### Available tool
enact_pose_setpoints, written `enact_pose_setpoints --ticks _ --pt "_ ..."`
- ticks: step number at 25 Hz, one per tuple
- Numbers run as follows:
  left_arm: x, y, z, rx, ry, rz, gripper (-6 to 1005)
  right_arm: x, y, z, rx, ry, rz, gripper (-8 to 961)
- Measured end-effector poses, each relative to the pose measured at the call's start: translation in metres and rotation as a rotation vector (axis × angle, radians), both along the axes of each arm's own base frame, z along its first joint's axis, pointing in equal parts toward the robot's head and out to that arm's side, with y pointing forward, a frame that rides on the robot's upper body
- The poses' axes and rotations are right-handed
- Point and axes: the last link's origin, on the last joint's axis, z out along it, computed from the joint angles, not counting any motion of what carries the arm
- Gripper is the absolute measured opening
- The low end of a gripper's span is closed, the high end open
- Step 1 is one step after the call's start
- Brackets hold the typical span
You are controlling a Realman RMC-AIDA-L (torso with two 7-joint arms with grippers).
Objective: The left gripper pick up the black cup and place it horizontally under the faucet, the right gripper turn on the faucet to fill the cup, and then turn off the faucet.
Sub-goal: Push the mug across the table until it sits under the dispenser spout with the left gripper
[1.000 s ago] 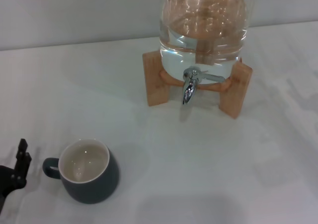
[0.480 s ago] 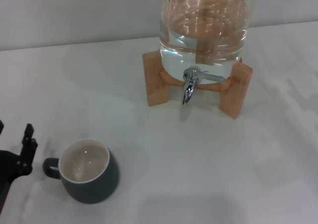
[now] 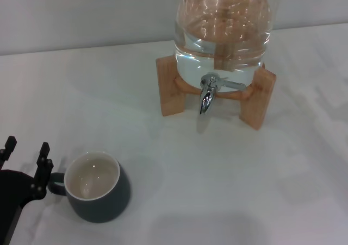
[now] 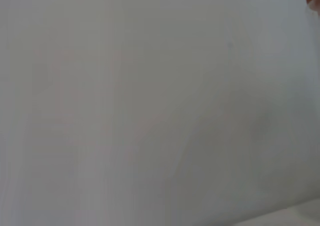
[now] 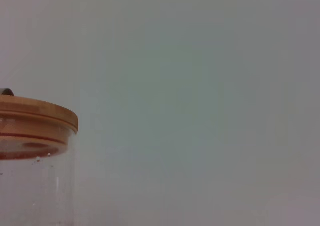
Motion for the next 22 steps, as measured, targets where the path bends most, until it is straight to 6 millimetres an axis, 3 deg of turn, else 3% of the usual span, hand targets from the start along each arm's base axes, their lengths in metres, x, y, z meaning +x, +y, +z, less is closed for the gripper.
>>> enact_pose_setpoints --ticks 22 --pt "0.0018 -0.0011 0.0001 0.012 -0.001 0.0 600 0.0004 0.0014 -0.0018 -0.007 -0.002 -0.008 871"
